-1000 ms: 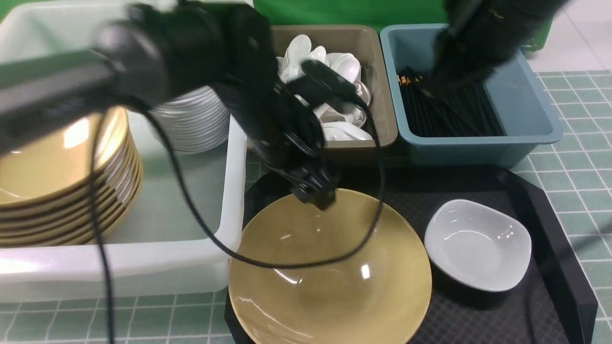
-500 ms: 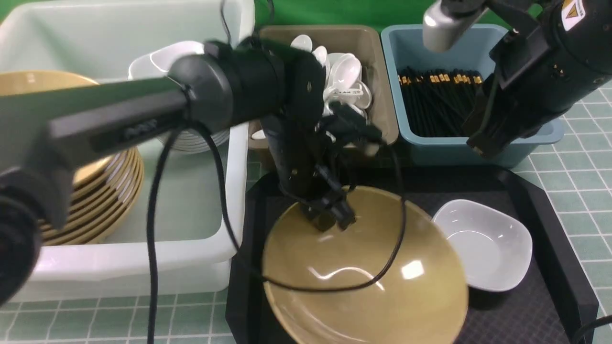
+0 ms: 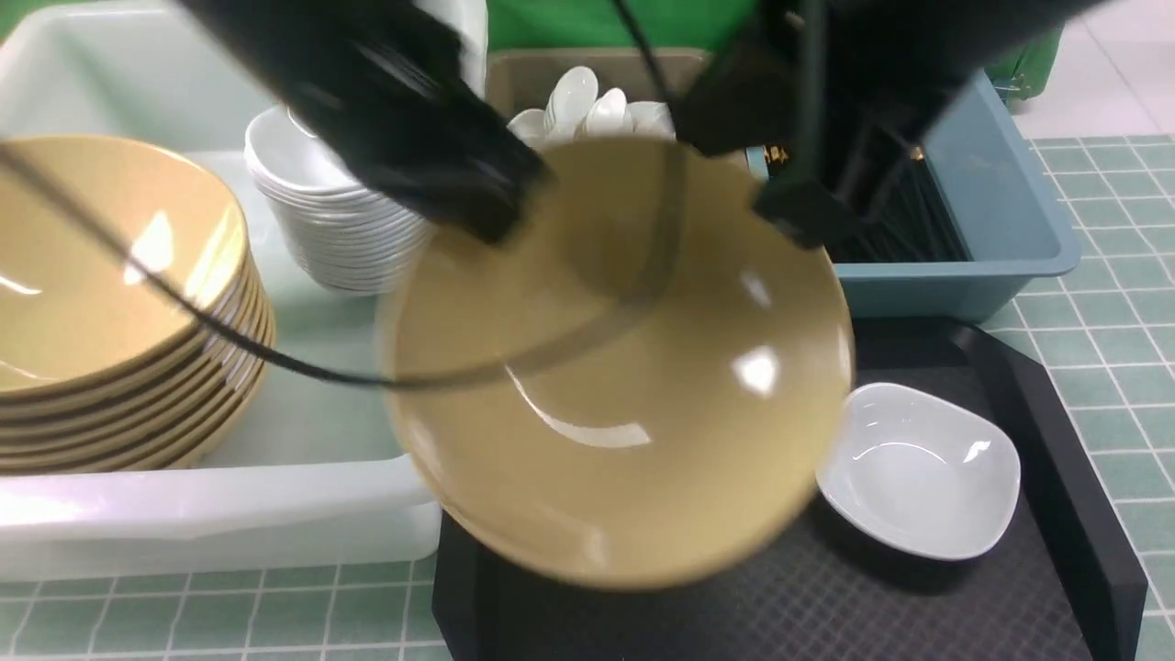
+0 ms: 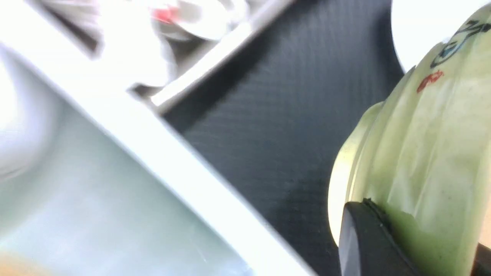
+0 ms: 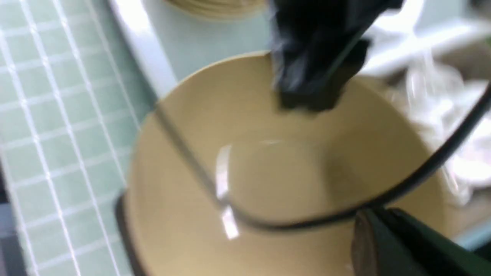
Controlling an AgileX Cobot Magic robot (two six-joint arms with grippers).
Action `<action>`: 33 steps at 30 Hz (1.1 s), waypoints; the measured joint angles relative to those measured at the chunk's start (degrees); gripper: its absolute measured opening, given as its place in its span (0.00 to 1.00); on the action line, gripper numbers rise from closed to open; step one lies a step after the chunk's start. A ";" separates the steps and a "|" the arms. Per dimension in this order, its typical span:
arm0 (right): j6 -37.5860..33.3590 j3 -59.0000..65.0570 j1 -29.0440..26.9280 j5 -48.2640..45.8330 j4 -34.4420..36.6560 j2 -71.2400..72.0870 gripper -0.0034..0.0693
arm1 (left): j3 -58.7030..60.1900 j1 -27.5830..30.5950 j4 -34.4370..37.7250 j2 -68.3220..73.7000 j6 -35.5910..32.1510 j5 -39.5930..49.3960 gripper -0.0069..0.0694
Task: On blue table put chopsticks spoon bowls plates into blue grey white boxes.
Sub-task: 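Place the tan bowl onto the bowl stack in the left bin with the left gripper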
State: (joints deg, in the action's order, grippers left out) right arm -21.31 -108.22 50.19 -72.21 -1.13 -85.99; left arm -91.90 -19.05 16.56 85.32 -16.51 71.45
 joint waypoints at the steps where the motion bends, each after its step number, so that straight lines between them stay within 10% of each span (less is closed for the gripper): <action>1: -0.18 -1.66 1.09 -0.06 0.00 -0.86 0.10 | 0.77 2.86 0.97 -2.23 0.15 0.00 0.10; 9: -1.99 -9.05 7.09 -0.13 0.00 -8.37 0.10 | 13.36 43.21 6.04 -19.19 2.97 -6.31 0.10; 13: -2.84 -9.36 7.28 -0.37 0.00 -8.95 0.10 | 17.28 53.19 9.84 -16.85 3.43 -11.59 0.10; 21: -4.00 -9.42 7.28 -0.44 -0.86 -8.95 0.10 | 18.54 54.54 7.86 -6.61 2.62 -14.25 0.18; 33: -2.83 -9.42 7.28 -0.51 -5.73 -8.84 0.10 | 13.90 51.03 -1.55 -5.58 0.34 -12.38 0.88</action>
State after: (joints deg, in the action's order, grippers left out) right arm -24.13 -117.64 57.47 -72.71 -6.86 -94.83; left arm -78.00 31.98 15.01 79.74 -16.17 59.07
